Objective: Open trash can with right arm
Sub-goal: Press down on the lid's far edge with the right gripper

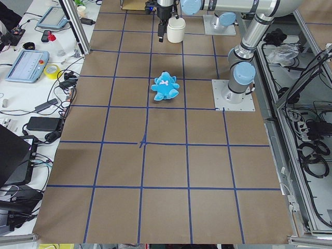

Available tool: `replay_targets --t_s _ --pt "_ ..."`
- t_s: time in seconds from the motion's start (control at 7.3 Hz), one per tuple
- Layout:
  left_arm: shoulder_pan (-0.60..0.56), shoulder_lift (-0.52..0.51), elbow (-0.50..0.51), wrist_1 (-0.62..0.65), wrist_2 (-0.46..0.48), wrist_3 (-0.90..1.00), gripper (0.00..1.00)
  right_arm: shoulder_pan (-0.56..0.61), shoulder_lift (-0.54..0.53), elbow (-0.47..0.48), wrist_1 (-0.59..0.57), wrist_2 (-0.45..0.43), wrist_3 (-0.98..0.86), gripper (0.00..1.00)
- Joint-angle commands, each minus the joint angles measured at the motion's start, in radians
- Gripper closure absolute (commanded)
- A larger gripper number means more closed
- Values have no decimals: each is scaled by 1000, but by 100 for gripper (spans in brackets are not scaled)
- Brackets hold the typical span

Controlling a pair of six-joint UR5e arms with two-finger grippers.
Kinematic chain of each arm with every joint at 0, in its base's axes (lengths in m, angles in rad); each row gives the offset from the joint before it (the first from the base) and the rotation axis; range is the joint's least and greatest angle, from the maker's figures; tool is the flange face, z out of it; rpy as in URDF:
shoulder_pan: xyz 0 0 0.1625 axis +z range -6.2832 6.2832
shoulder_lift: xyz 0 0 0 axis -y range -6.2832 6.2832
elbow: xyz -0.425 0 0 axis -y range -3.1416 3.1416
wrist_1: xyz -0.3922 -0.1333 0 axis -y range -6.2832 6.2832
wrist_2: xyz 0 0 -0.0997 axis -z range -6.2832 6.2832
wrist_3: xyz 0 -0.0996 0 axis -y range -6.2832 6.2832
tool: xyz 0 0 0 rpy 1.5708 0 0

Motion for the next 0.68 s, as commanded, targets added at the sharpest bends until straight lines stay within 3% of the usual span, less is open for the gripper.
replay_targets --t_s 0.0,0.27,0.55 --pt "0 0 0 0 0 0 0 0 8 2 -5 0 2 94" --pt "0 0 0 0 0 0 0 0 0 -31 -3 0 15 91" --pt "0 0 0 0 0 0 0 -5 -11 -111 61 6 21 78"
